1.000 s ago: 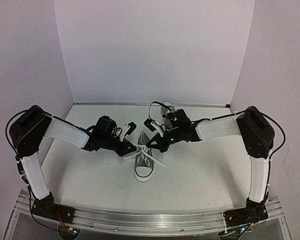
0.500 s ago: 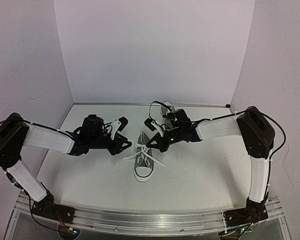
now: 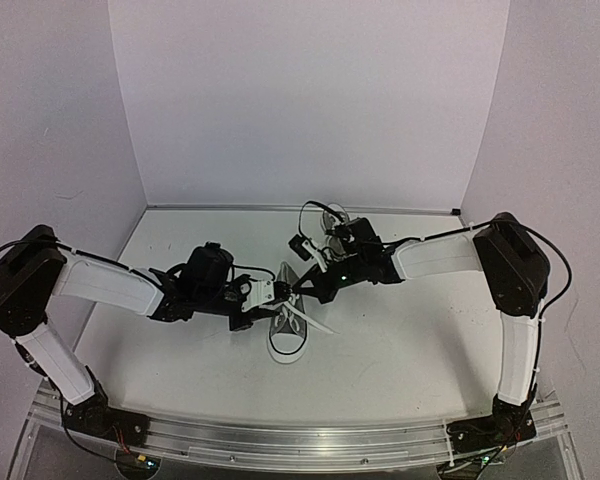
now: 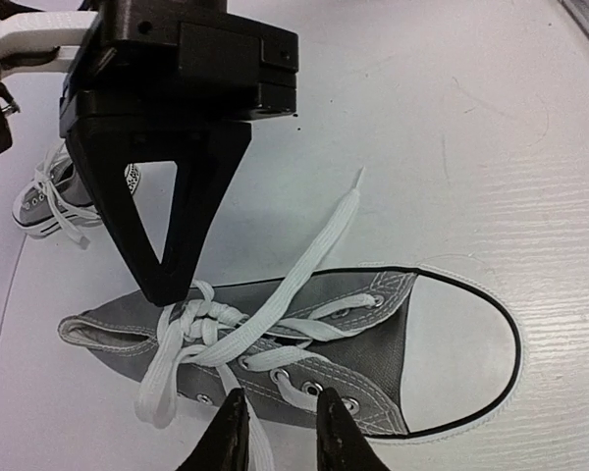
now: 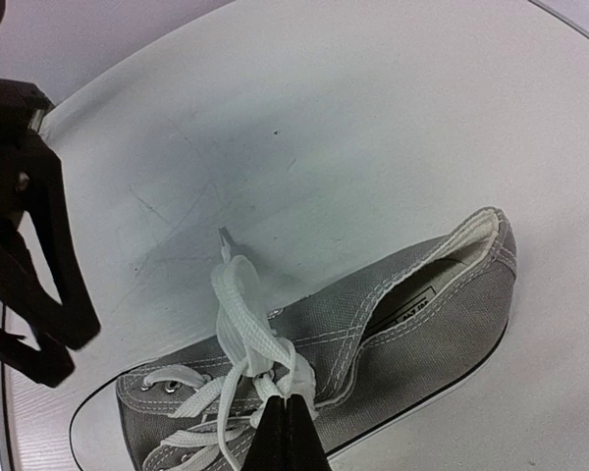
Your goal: Tie the shoes
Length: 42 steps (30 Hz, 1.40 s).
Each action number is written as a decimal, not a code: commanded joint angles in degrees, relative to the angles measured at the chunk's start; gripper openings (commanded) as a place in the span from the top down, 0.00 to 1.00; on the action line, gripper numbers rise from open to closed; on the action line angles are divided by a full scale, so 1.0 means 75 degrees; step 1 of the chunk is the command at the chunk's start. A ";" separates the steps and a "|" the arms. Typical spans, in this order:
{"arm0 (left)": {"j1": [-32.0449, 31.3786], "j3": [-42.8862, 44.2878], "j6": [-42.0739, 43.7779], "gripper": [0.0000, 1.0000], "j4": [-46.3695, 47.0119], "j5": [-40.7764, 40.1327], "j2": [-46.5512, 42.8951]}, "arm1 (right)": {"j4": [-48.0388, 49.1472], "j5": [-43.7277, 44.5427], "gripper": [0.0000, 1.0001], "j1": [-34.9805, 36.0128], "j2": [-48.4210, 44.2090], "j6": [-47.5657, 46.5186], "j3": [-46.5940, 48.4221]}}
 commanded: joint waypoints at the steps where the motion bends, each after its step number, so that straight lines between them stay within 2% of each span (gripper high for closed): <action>1: -0.0197 0.0908 0.1266 0.78 -0.0535 -0.0483 0.0463 | 0.0250 -0.0116 1.00 0.0031 -0.0224 0.0113 0.0035; 5: -0.0314 0.1377 0.1755 0.78 -0.0878 -0.1007 0.0876 | 0.0251 -0.0161 1.00 0.0030 -0.0177 0.0142 0.0077; 23: -0.0361 0.2614 0.2738 0.80 -0.2447 -0.1533 0.1801 | 0.0251 -0.0218 1.00 0.0030 -0.0130 0.0156 0.0133; 27: -0.0372 0.2707 0.2805 0.86 -0.2647 -0.1722 0.1913 | 0.0252 -0.0224 1.00 0.0030 -0.0130 0.0150 0.0142; 32: -0.0389 0.2731 0.2621 0.99 -0.2407 -0.2016 0.1916 | 0.0255 -0.0235 1.00 0.0030 -0.0118 0.0161 0.0122; 42: -0.0385 0.2457 0.1436 1.00 -0.1181 -0.1789 0.1699 | 0.0273 -0.0232 1.00 0.0030 -0.0164 0.0174 0.0096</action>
